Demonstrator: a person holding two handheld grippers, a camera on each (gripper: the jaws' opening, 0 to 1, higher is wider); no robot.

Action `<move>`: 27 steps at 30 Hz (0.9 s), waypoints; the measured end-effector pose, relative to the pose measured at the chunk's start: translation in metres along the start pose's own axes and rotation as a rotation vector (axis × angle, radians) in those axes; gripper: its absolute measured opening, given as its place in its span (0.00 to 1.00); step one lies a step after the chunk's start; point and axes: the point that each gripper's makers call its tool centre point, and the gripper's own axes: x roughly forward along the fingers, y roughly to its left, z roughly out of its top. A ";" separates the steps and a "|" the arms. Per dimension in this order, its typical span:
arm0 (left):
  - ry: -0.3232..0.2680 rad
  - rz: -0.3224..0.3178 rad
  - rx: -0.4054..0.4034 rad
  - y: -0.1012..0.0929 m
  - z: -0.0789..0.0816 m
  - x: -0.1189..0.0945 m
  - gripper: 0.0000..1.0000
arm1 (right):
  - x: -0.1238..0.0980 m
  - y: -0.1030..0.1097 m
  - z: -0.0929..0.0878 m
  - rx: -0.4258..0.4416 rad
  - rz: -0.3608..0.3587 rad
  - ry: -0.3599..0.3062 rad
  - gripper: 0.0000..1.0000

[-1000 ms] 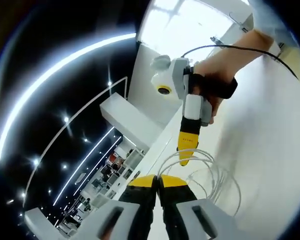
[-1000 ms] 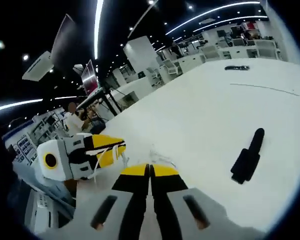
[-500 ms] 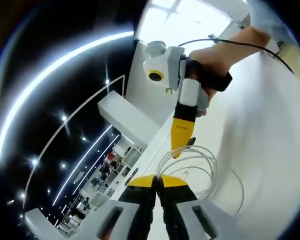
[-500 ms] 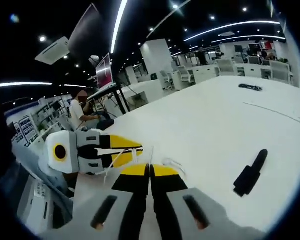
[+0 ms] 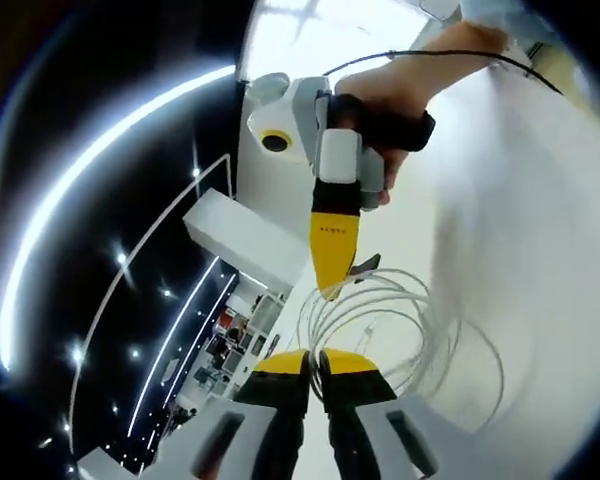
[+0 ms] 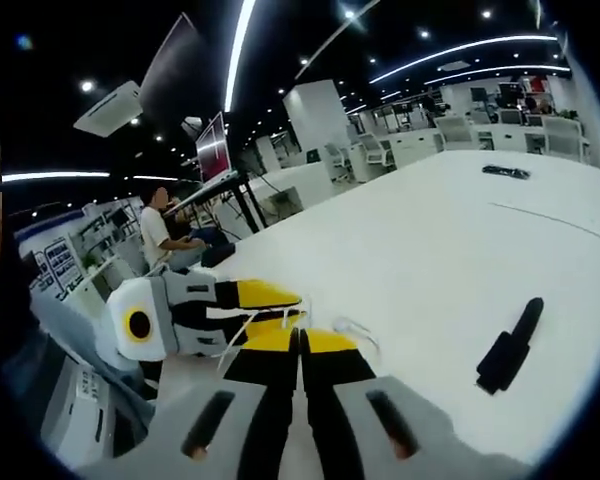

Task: Peel open the Velcro strap on the desktop, arrange the wired earphones neatly onto it, and close the Velcro strap to secure them.

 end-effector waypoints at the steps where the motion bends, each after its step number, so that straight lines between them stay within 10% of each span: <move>1: -0.001 0.003 0.001 0.001 0.000 0.000 0.08 | 0.000 0.000 0.000 0.001 0.004 0.001 0.04; 27: -0.031 0.005 0.004 0.007 0.011 0.005 0.08 | 0.003 0.013 -0.001 -0.008 0.061 0.023 0.04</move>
